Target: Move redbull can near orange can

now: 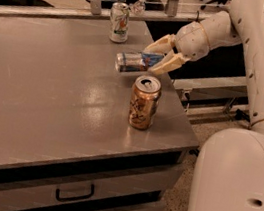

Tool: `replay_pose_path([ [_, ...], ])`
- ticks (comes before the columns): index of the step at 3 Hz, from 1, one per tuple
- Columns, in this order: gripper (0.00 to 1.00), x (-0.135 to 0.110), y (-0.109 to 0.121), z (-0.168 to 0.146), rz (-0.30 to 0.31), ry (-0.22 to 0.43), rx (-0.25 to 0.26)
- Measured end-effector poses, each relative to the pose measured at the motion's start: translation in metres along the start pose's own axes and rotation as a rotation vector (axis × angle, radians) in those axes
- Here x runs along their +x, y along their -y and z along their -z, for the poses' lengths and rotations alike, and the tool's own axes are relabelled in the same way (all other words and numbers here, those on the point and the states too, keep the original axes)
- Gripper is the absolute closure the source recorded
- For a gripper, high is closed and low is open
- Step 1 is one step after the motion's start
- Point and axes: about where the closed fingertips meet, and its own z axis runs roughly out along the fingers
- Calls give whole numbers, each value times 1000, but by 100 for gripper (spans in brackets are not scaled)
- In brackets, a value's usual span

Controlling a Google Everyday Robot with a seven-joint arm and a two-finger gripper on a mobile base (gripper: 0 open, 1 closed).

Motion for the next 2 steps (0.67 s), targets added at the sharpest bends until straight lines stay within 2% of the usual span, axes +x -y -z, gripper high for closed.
replay_pose_path([
  [1, 98, 0, -4, 3, 7, 1, 0],
  [2, 75, -1, -7, 4, 0, -38, -3],
])
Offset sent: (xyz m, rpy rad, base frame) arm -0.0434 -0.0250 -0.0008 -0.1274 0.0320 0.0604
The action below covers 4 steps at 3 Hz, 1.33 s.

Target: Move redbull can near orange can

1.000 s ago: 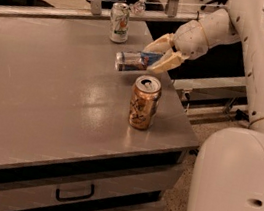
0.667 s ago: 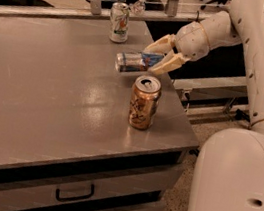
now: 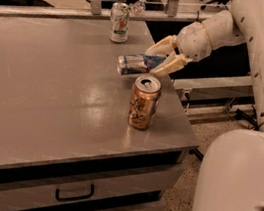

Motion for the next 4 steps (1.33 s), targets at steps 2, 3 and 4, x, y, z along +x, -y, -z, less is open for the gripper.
replay_pose_path([
  [2, 44, 1, 39, -36, -19, -50, 22],
  [3, 66, 6, 43, -48, -16, -45, -5],
  [4, 91, 10, 40, -47, -10, -34, -28],
])
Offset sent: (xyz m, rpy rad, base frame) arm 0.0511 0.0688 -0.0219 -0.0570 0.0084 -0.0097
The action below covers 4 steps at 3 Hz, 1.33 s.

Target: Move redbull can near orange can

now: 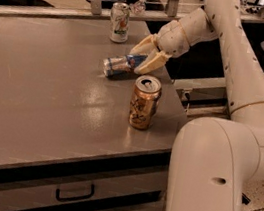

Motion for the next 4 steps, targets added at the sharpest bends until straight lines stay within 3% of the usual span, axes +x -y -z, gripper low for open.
replay_pose_path([
  [1, 100, 4, 0, 6, 11, 13, 4],
  [3, 100, -4, 9, 16, 52, 69, 39],
  [4, 100, -11, 8, 39, 8, 22, 80],
])
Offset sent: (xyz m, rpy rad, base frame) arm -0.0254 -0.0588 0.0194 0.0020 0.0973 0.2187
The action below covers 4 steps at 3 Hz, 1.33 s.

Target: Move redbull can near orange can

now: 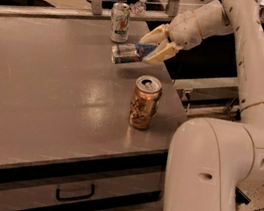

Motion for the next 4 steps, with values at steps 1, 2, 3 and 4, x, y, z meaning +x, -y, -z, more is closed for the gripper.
replay_pose_path([
  [1, 100, 1, 9, -5, 0, 4, 25],
  [2, 100, -4, -4, -2, 13, 21, -11],
  [3, 100, -16, -20, 4, 30, 52, -47],
  [4, 100, -23, -32, -1, 35, 69, -88],
])
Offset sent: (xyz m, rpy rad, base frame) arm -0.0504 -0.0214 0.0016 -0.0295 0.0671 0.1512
